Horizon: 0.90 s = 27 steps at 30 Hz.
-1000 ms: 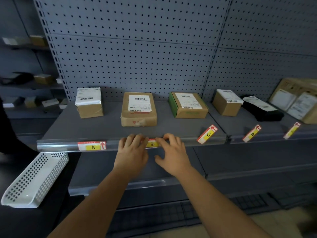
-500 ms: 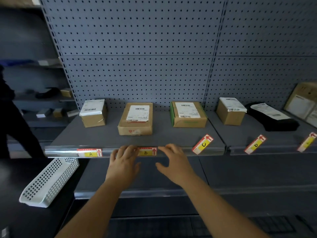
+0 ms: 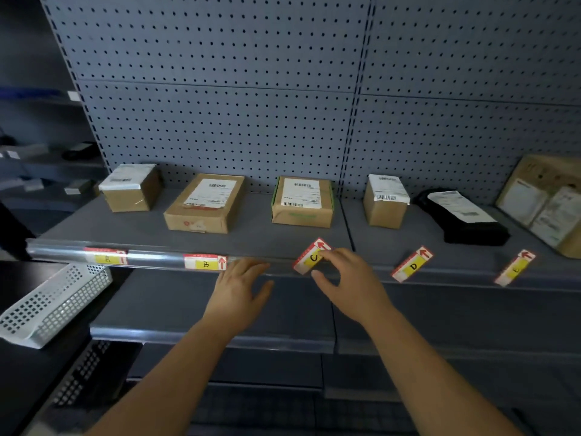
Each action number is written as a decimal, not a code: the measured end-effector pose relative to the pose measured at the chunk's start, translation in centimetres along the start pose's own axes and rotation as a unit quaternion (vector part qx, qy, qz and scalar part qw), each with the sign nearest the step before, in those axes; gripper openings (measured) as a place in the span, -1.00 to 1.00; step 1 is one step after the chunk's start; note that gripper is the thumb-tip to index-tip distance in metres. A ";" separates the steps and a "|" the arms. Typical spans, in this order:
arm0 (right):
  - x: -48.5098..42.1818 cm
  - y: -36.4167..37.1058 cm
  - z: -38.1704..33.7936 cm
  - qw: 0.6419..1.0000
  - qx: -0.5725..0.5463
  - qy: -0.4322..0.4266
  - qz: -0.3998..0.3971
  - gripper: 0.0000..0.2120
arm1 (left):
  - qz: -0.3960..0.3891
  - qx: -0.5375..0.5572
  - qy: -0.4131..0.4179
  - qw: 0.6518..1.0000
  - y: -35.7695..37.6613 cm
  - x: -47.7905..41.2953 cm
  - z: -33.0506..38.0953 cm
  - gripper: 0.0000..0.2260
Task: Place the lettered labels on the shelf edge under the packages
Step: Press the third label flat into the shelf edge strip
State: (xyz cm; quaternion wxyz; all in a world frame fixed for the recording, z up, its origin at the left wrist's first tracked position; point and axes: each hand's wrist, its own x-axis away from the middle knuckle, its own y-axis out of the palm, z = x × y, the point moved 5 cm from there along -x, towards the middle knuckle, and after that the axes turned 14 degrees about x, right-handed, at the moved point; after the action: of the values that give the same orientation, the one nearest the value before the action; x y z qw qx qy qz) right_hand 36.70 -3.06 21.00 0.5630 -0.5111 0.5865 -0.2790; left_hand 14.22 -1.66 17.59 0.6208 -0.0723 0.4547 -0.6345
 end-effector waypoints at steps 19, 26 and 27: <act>1.2 1.7 4.0 0.989 0.135 0.043 0.047 -0.52 | -0.031 -0.052 0.044 0.997 5.1 -3.5 3.6 -0.70; 1.5 2.0 3.3 0.989 0.136 0.028 0.040 -0.47 | -0.024 -0.071 0.043 0.996 5.7 -3.4 4.2 -0.69; 1.5 2.1 3.1 0.989 0.140 0.025 0.037 -0.49 | -0.021 -0.070 0.044 0.996 5.7 -3.4 4.3 -0.70</act>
State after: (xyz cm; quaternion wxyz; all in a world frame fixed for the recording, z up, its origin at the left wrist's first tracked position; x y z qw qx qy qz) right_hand 39.32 -2.96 17.91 0.6240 -0.3979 0.5742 -0.3501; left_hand 21.88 0.19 17.86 0.5804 -0.0971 0.5228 -0.6168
